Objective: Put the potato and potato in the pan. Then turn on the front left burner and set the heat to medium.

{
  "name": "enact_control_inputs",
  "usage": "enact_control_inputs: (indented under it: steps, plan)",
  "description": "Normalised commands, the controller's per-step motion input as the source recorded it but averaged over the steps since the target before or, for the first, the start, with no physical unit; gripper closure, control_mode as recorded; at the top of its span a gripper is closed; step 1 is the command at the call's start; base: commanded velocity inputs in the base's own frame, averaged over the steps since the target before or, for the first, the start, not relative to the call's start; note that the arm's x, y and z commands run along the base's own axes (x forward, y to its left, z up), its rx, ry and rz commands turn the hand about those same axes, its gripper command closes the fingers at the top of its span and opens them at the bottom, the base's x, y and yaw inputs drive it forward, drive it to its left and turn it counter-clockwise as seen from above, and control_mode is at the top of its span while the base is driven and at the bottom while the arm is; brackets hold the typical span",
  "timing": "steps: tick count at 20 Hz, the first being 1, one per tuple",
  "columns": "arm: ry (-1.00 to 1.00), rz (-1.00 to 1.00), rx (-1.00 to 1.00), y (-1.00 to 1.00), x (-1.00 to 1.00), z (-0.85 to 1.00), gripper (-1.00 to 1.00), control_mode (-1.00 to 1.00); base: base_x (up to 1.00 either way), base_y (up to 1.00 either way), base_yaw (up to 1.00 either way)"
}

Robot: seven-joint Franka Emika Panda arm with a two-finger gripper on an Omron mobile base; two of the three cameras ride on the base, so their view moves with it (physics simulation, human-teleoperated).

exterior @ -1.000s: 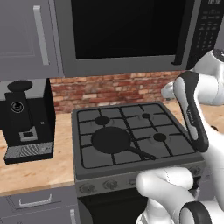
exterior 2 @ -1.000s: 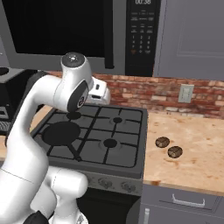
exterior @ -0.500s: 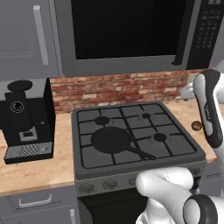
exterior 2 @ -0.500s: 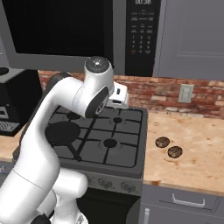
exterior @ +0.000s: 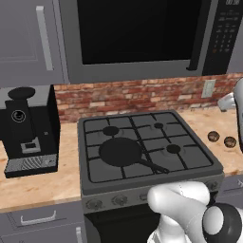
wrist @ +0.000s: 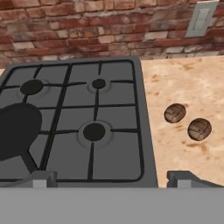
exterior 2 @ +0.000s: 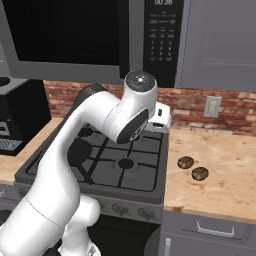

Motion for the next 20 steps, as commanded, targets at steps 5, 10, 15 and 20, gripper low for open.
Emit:
enact_control_inputs:
  steps: [5,10,15,20]
  plan:
    - [0.00,0.00,-0.09,-0.01,-0.25,-0.29,-1.00,-1.00,0.00,0.00,0.00]
    - [0.00,0.04,-0.07,0.21,-0.32,-0.38,-1.00,-1.00,0.00,0.00,0.00]
    - [0.00,0.00,-0.03,0.01,-0.01,-0.29,-1.00,-1.00,0.00,0.00,0.00]
    - [0.00,0.00,-0.05,0.00,0.26,0.00,-1.00,-1.00,0.00,0.00,0.00]
